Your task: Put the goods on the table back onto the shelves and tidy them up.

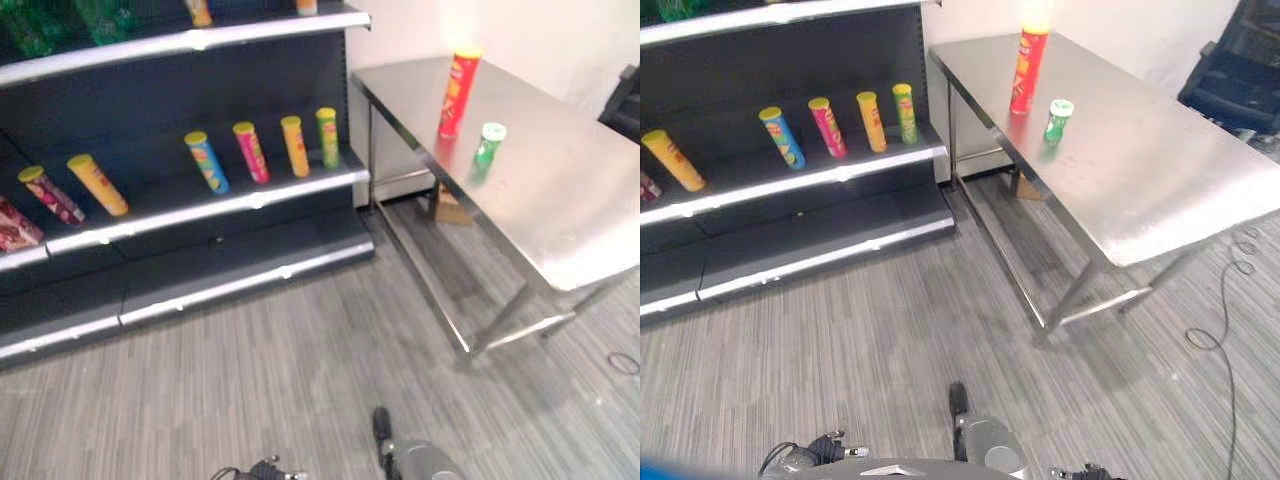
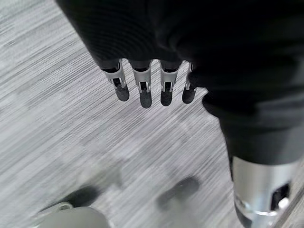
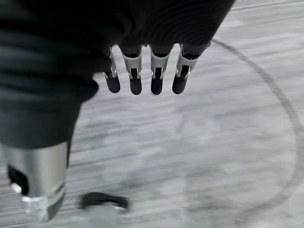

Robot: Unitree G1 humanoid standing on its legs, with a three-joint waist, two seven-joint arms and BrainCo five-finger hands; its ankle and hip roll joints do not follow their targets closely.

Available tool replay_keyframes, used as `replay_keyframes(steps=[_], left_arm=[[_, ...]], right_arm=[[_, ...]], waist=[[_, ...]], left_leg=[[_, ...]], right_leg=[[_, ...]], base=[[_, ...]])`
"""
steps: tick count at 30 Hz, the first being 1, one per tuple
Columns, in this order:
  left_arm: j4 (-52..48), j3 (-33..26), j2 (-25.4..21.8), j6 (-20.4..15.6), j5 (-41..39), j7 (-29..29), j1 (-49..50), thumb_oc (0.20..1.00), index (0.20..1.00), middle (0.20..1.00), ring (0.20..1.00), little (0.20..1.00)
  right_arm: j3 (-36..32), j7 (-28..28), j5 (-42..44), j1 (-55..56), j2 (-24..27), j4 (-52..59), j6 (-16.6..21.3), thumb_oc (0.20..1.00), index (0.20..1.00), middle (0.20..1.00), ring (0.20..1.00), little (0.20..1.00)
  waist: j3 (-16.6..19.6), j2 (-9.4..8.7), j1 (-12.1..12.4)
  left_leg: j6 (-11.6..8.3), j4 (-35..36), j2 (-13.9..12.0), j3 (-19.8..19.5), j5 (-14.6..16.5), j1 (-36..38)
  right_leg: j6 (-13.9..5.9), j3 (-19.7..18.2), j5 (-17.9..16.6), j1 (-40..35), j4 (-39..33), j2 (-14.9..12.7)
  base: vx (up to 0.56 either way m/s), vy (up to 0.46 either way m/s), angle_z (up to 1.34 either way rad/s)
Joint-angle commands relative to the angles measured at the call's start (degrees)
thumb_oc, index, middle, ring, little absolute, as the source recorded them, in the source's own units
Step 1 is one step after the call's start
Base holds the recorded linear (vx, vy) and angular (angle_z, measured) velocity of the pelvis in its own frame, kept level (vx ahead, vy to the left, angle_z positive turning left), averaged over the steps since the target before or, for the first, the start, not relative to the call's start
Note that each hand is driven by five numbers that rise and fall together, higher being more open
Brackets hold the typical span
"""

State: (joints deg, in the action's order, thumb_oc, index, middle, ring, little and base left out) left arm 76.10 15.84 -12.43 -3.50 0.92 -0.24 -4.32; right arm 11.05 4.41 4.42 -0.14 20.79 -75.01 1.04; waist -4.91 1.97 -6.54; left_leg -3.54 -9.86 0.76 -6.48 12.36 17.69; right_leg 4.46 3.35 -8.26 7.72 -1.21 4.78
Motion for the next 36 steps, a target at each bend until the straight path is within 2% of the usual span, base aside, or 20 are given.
replay_keyframes(steps=[1, 3, 5, 7, 8, 11, 13, 14, 15, 16, 17, 18, 21, 22, 25, 31, 33, 36], left_arm=[[-2.31, 0.43, -2.36, -1.14, -0.99, 0.55, -0.71, 1.0, 1.0, 1.0, 1.0, 1.0], [-2.46, 0.13, -2.3, -0.97, -1.57, 0.65, -0.66, 1.0, 1.0, 1.0, 1.0, 1.0], [-2.63, -0.06, -2.38, -0.72, -1.85, 0.75, -0.41, 1.0, 1.0, 1.0, 1.0, 1.0], [-2.89, -0.34, -2.51, -0.6, -2.28, 0.96, -0.35, 1.0, 1.0, 1.0, 1.0, 1.0], [-2.83, -0.32, -2.63, -0.44, -1.99, 1.26, -0.15, 1.0, 1.0, 1.0, 1.0, 1.0], [-2.79, -0.43, -2.21, -0.54, -2.31, 0.85, 0.14, 1.0, 1.0, 1.0, 1.0, 1.0], [-2.26, -0.4, -2.05, -0.46, -2.09, 0.85, 0.22, 1.0, 1.0, 1.0, 1.0, 1.0], [-2.25, -0.39, -2.04, -0.46, -2.08, 0.85, 0.23, 1.0, 1.0, 1.0, 1.0, 1.0], [-1.81, -0.08, -1.87, -0.47, -1.82, 0.84, 0.17, 1.0, 1.0, 1.0, 1.0, 1.0], [-1.81, -0.08, -1.85, -0.48, -1.82, 0.84, 0.18, 1.0, 1.0, 1.0, 1.0, 1.0], [-1.79, 0.26, -1.91, -0.56, -1.59, 0.99, 0.05, 1.0, 1.0, 1.0, 1.0, 1.0], [-1.77, 0.41, -1.91, -0.52, -1.47, 0.92, -0.02, 1.0, 1.0, 1.0, 1.0, 1.0], [-1.47, 0.21, -2.15, -0.56, -1.66, 0.96, 0.24, 1.0, 1.0, 1.0, 1.0, 1.0], [-0.89, -0.34, -2.0, -0.4, -1.56, 0.95, 0.99, 1.0, 1.0, 1.0, 1.0, 1.0], [-0.48, -0.3, -1.81, -0.45, -1.18, 0.85, 1.33, 1.0, 1.0, 1.0, 1.0, 1.0], [-0.8, -0.48, -2.55, -0.7, -0.94, 0.83, 0.96, 1.0, 1.0, 1.0, 1.0, 1.0], [-1.14, -0.62, -3.19, -0.81, -1.08, 1.14, 0.35, 1.0, 1.0, 1.0, 1.0, 1.0], [-1.39, -0.91, -3.72, -0.85, -1.41, 1.28, -0.04, 1.0, 1.0, 1.0, 1.0, 1.0]], right_arm=[[1.1, -0.24, 0.53, 0.33, 1.56, 0.46, 0.68, 1.0, 1.0, 1.0, 1.0, 1.0], [1.14, -0.24, 0.49, 0.38, 1.54, 0.18, 0.61, 1.0, 1.0, 1.0, 1.0, 1.0], [1.04, -0.12, 0.73, 0.45, 1.48, 0.12, 0.41, 1.0, 1.0, 1.0, 1.0, 1.0], [1.04, 0.09, 1.07, 0.33, 1.44, 0.6, 0.4, 1.0, 1.0, 1.0, 1.0, 1.0], [1.19, 0.12, 0.91, 0.29, 1.47, 0.64, 0.22, 1.0, 1.0, 1.0, 1.0, 1.0], [2.21, 0.08, 0.18, 0.19, 1.39, 0.59, 0.03, 1.0, 1.0, 1.0, 1.0, 1.0], [2.49, 0.1, -0.14, 0.0, 1.36, 0.63, 0.08, 1.0, 1.0, 1.0, 1.0, 1.0], [2.49, 0.1, -0.14, 0.01, 1.37, 0.63, 0.08, 1.0, 1.0, 1.0, 1.0, 1.0], [2.54, 0.31, -0.06, -0.12, 1.53, 0.79, 0.15, 1.0, 1.0, 1.0, 1.0, 1.0], [2.54, 0.31, -0.06, -0.1, 1.54, 0.79, 0.15, 1.0, 1.0, 1.0, 1.0, 1.0], [2.54, 0.55, 0.04, -0.26, 1.74, 1.07, 0.35, 1.0, 1.0, 1.0, 1.0, 1.0], [2.45, 0.56, 0.03, -0.25, 1.81, 1.09, 0.35, 1.0, 1.0, 1.0, 1.0, 1.0], [2.34, 0.59, -0.25, -0.1, 1.84, 0.84, 0.37, 1.0, 1.0, 1.0, 1.0, 1.0], [2.31, 0.22, -1.06, 0.32, 1.67, 0.34, 0.42, 1.0, 1.0, 1.0, 1.0, 1.0], [2.02, 0.05, -1.5, 0.73, 1.48, -0.38, 0.24, 1.0, 1.0, 1.0, 1.0, 1.0], [1.96, -0.78, -2.27, 0.81, 1.25, -1.45, -0.17, 1.0, 1.0, 1.0, 1.0, 1.0], [0.84, -0.78, -1.85, 1.09, 1.09, -2.43, -0.44, 1.0, 1.0, 1.0, 1.0, 1.0], [-0.17, -0.69, -1.41, 1.42, 1.19, -3.1, -0.62, 1.0, 1.0, 1.0, 1.0, 1.0]], waist=[[-0.08, -0.92, -0.45], [-0.17, -1.32, -0.4], [-0.99, -2.02, 0.0], [-1.97, -2.92, 0.54], [-2.21, -3.51, 0.74], [-2.35, -3.62, 2.03], [-2.35, -3.92, 2.57], [-2.48, -3.94, 2.56], [-2.54, -3.8, 2.76], [-2.64, -3.88, 2.71], [-2.98, -3.25, 2.77], [-3.14, -2.75, 2.92], [-3.49, -2.22, 3.53], [-2.71, -1.5, 3.84], [-1.84, -1.26, 3.72], [-0.07, -2.32, 4.01], [0.43, -2.78, 3.72], [0.67, -3.02, 3.51]], left_leg=[[0.01, 1.16, 3.25, 1.42, -7.13, -5.29], [-3.15, -8.5, 2.56, 3.55, -11.38, -8.6], [-4.8, -20.19, 1.77, 6.15, -14.86, -13.61], [-4.64, -29.06, 1.2, 8.91, -17.29, -17.36], [-3.88, -31.67, 0.15, 11.17, -16.71, -19.02], [-1.11, -27.77, -1.25, 14.02, -13.36, -23.22], [0.56, -19.39, -1.22, 14.22, -9.88, -24.25], [0.6, -19.28, -1.16, 14.23, -9.85, -24.01], [0.94, -9.06, -1.1, 13.45, -9.4, -25.72], [0.97, -8.74, -0.95, 13.43, -9.5, -25.4], [0.44, -0.13, -1.15, 12.25, -13.07, -26.14], [-0.11, 3.62, -1.52, 11.69, -15.82, -26.61], [-0.75, 8.92, -1.51, 10.08, -18.99, -28.64], [-0.98, 12.62, -1.58, 8.64, -20.37, -26.9], [-1.07, 13.93, -1.55, 9.12, -20.58, -24.56], [0.5, 12.82, -0.82, 11.47, -18.26, -22.85], [1.42, 12.12, -0.33, 12.89, -16.63, -22.79], [1.91, 11.69, -0.21, 13.67, -15.64, -22.87]], right_leg=[[-8.91, -1.68, 3.9, 0.65, 0.9, -1.15], [-7.91, -1.85, 5.92, -2.56, 0.54, -1.33], [-6.91, -2.15, 7.67, -5.34, 0.42, -2.0], [-6.01, -2.81, 8.6, -7.46, 0.18, -2.68], [-5.61, -3.03, 9.07, -8.51, 0.05, -3.1], [-5.25, -3.42, 10.32, -11.01, -0.53, -3.74], [-5.87, -3.47, 10.73, -11.69, -0.76, -4.49], [-5.9, -3.46, 10.78, -11.9, -0.81, -4.54], [-6.41, -3.28, 11.53, -12.43, -1.01, -4.83], [-6.44, -3.23, 11.6, -12.65, -1.06, -4.95], [-6.4, -3.71, 12.37, -13.74, -1.18, -4.28], [-6.4, -4.13, 12.78, -14.27, -1.19, -3.71], [-6.07, -5.9, 13.81, -15.72, -0.58, -2.68], [-6.08, -7.32, 14.58, -16.64, -0.58, -1.86], [-6.39, -8.18, 15.25, -17.63, -0.59, -2.18], [-7.89, -10.49, 15.53, -18.4, -0.99, -4.69], [-8.93, -11.54, 15.38, -17.87, -0.31, -6.01], [-9.51, -12.22, 15.29, -16.92, 0.6, -6.6]], base=[[0.27, -0.148, 0.06], [0.25, -0.156, 0.02], [0.2, -0.154, 0.01], [0.18, -0.153, -0.05], [0.22, -0.13, -0.06], [0.21, -0.059, -0.14], [0.16, -0.003, -0.14], [0.16, 0.028, 0.02], [0.11, 0.024, 0.05], [0.24, 0.034, 0.12], [0.21, 0.024, 0.23], [0.29, 0.03, 0.21], [0.27, 0.04, -0.11], [0.26, 0.057, -0.28], [0.24, 0.087, -0.62], [0.18, 0.104, -0.33], [0.16, 0.145, -0.35], [0.08, 0.091, -0.16]])
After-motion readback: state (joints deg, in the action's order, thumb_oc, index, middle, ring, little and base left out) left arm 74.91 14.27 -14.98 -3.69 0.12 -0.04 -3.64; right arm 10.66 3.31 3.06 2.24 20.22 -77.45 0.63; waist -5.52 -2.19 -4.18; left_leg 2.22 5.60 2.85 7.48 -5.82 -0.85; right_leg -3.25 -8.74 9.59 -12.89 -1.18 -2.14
